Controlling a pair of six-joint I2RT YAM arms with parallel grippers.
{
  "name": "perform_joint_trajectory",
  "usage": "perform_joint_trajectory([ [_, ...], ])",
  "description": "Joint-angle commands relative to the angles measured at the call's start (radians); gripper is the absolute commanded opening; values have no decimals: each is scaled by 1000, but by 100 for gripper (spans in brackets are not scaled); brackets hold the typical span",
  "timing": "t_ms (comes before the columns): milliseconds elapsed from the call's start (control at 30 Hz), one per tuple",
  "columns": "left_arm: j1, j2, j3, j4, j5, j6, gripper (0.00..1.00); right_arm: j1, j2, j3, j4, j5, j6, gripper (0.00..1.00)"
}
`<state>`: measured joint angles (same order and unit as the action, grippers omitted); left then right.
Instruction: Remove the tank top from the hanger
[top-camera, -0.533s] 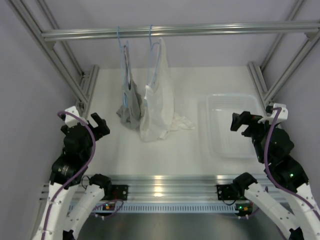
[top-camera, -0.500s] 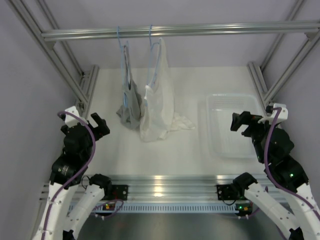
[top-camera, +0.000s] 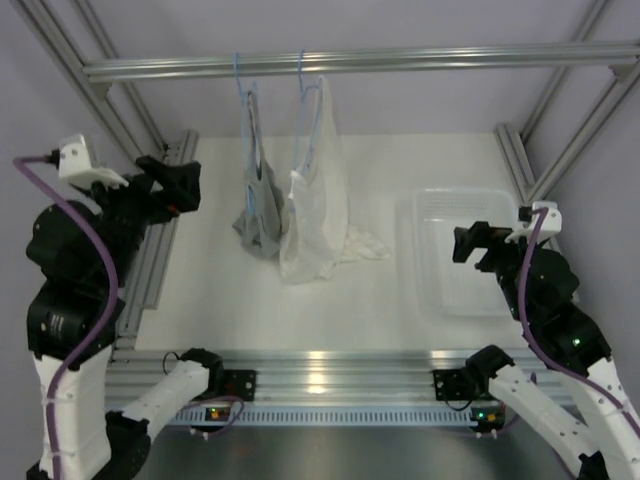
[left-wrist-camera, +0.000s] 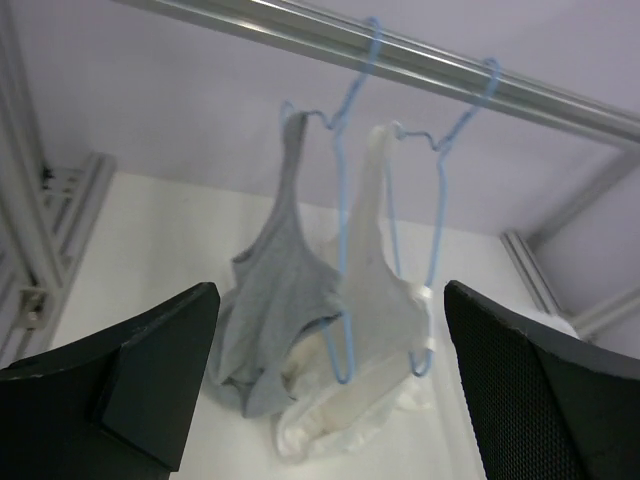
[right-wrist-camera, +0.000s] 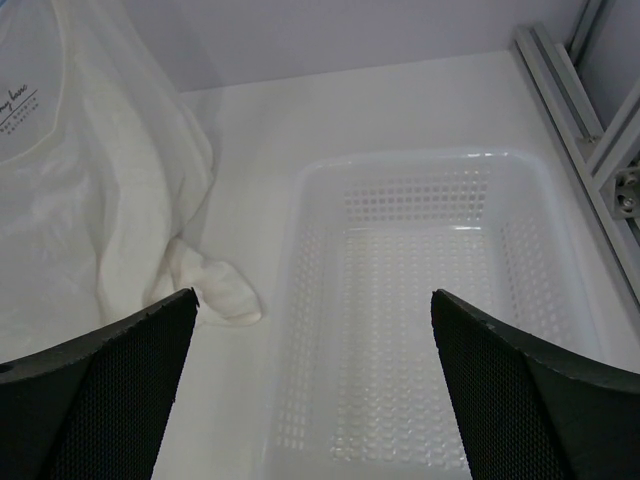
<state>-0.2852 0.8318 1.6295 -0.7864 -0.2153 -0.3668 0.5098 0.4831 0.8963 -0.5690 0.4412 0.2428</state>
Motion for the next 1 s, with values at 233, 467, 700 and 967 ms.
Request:
perform_joint_trajectory([
  [233,-156,547,384,-99,230,15,98,16,28,-28,47,-2,12,99],
  [467,-308,687,434,-119,-28,40,95,16,23,-63,63,-28,35,100],
  [700,-313,783,440,-119,-170,78,75,16,8,-85,75,-53,46,99],
  [967,-325,832,481,-116,-160,114,56,16,14,-138,107,-78,59,99],
])
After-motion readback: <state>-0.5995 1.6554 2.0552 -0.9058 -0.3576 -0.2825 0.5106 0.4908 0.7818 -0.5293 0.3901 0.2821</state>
